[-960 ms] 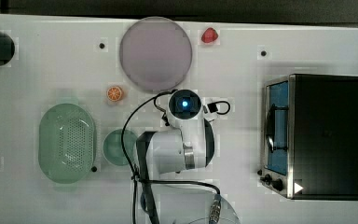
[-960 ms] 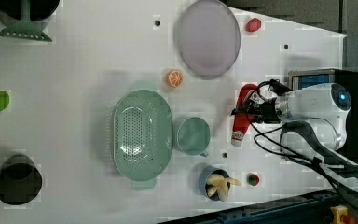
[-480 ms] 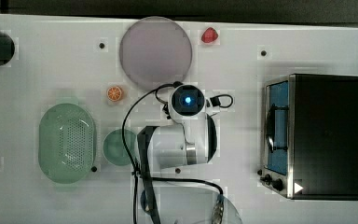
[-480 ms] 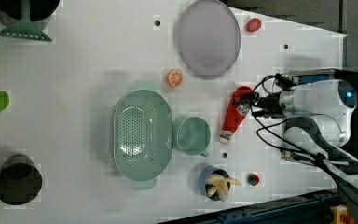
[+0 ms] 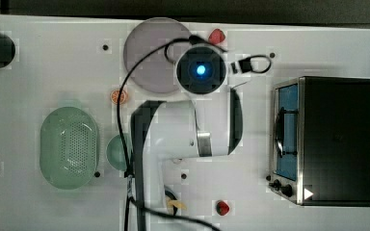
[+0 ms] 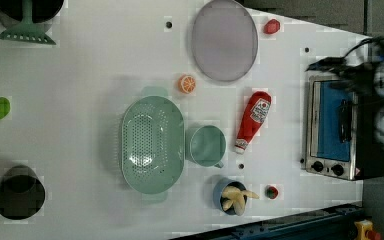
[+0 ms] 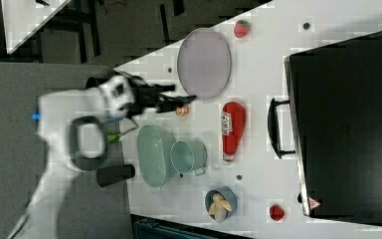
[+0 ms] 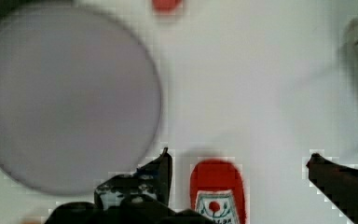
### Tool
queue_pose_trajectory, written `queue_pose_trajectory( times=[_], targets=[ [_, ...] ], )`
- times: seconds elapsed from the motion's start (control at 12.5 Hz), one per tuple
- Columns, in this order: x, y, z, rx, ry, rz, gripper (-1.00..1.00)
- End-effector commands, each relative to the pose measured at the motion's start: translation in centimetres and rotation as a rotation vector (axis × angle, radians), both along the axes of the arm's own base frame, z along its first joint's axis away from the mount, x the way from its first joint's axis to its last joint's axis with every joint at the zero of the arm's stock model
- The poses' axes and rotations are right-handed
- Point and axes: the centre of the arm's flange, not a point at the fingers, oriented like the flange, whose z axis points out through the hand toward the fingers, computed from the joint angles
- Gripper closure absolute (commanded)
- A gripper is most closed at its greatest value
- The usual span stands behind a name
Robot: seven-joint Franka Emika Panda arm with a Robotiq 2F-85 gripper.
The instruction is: Pick ketchup from strainer and place it on the table
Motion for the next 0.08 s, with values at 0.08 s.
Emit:
queue_pose_trajectory(
  times=[0.08],
  targets=[
    [1.16,-0.03,4.41,0.023,0.025,-0.093,-1.0]
  ],
)
